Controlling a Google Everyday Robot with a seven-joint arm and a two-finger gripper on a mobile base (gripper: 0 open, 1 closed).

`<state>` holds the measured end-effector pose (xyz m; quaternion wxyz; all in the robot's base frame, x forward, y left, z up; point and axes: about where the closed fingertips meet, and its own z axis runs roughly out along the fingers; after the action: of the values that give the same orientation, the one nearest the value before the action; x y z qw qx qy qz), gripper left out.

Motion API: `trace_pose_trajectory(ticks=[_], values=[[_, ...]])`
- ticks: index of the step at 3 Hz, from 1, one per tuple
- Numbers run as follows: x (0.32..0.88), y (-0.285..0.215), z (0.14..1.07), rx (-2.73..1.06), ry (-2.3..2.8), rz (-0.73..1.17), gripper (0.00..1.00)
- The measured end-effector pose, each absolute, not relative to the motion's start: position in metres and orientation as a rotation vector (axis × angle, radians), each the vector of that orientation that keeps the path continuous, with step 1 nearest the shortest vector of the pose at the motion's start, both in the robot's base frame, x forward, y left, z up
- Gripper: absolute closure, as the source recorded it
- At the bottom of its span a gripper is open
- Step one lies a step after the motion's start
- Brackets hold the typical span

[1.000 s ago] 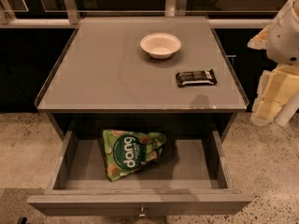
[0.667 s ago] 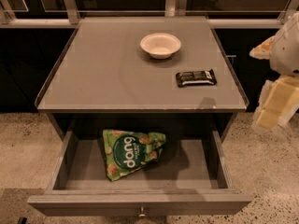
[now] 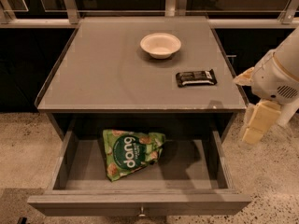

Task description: Pick green rice chip bag from top drawer and place on counter

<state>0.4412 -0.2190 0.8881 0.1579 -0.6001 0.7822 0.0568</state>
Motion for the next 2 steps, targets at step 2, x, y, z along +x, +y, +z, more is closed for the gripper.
trace_pose_trajectory(ticks=[2], values=[[0.425, -0.215, 0.877, -1.682, 2.212, 0.162, 0.0]])
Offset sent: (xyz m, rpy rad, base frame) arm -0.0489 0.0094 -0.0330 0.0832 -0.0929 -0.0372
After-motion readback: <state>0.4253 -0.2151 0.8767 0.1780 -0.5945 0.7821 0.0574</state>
